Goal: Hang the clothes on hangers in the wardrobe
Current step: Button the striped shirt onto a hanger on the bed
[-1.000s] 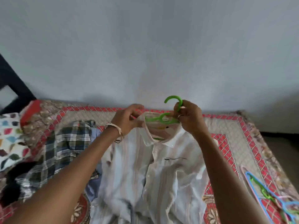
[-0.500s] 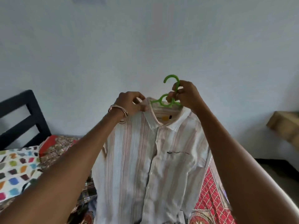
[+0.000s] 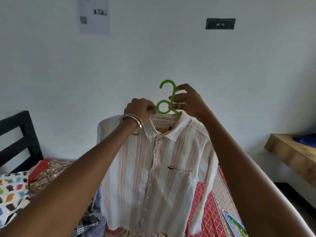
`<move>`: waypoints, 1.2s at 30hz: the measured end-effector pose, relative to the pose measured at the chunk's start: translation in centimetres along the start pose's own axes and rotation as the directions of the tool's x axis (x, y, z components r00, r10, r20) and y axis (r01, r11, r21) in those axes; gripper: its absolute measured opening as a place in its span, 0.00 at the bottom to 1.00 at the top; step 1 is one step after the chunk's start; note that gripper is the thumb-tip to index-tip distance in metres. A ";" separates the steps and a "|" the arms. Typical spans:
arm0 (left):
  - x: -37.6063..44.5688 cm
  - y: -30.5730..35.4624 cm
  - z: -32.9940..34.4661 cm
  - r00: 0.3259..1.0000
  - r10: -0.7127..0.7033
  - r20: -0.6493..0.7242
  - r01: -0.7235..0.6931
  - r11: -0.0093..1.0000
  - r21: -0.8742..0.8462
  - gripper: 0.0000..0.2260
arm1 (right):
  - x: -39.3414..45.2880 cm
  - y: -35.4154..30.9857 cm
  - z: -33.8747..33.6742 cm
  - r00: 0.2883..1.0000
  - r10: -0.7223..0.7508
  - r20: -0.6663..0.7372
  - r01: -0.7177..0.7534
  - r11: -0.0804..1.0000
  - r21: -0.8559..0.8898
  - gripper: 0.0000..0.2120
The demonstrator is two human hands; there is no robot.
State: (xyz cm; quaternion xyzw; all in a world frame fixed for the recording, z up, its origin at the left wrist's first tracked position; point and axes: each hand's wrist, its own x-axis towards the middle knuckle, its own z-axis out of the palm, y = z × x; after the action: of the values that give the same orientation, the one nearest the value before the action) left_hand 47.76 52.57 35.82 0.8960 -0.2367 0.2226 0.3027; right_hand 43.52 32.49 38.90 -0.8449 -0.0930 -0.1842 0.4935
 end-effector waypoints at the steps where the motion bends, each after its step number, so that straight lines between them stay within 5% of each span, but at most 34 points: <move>1: 0.2 0.3 -0.4 0.999 -0.008 -0.039 0.008 1.000 -0.003 0.09 | -0.3 0.5 -1.4 0.999 -0.008 0.044 0.015 0.989 -0.148 0.37; 3: 0.6 0.5 -1.3 0.994 -0.040 -0.105 0.036 0.999 -0.038 0.09 | -1.4 2.6 -3.9 0.986 0.093 0.140 -0.013 0.874 -0.486 0.47; 5: 0.9 0.5 -1.9 0.990 -0.057 -0.129 0.047 0.996 -0.079 0.09 | -3.0 5.0 -5.5 0.969 0.226 0.101 -0.117 0.778 -0.617 0.47; 9: 1.2 0.2 -2.4 0.994 -0.017 -0.113 0.016 1.000 -0.004 0.08 | -4.3 7.3 -6.4 0.960 0.265 0.089 -0.178 0.823 -0.539 0.30; 14: 2.0 0.0 -2.8 0.988 0.093 -0.126 -0.069 0.980 0.185 0.07 | -3.5 6.9 -7.5 0.958 0.201 0.203 -0.018 0.752 -0.659 0.26; 17: 2.6 -0.3 -3.6 0.980 0.065 -0.186 -0.030 0.983 0.183 0.07 | -3.5 7.4 -8.1 0.999 0.038 0.025 -0.011 0.737 -0.676 0.30; 20: 3.3 -0.4 -4.3 0.971 0.026 -0.237 0.016 0.984 0.175 0.08 | -3.8 8.4 -7.2 0.956 -0.209 -0.204 0.052 0.810 -0.584 0.20; 25: 3.6 0.6 -4.6 0.975 -0.062 -0.214 0.082 0.993 0.084 0.09 | -4.4 9.8 -2.6 0.947 -0.132 -0.293 -0.077 0.793 -0.605 0.28; 28: 3.3 0.7 -4.3 0.981 -0.070 -0.181 0.079 0.996 0.047 0.09 | -4.1 10.6 -2.3 0.921 -0.139 -0.365 -0.079 0.849 -0.523 0.23; 36: 4.2 -0.9 -4.9 0.972 0.065 -0.227 -0.007 0.969 0.246 0.09 | -3.1 8.8 -5.4 0.977 -0.126 -0.174 0.025 0.871 -0.490 0.09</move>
State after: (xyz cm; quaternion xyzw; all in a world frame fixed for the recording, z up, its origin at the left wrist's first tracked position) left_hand 50.30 55.19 41.23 0.8895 -0.1864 0.3593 0.2119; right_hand 42.44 23.46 32.99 -0.9144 -0.0266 -0.3049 0.2651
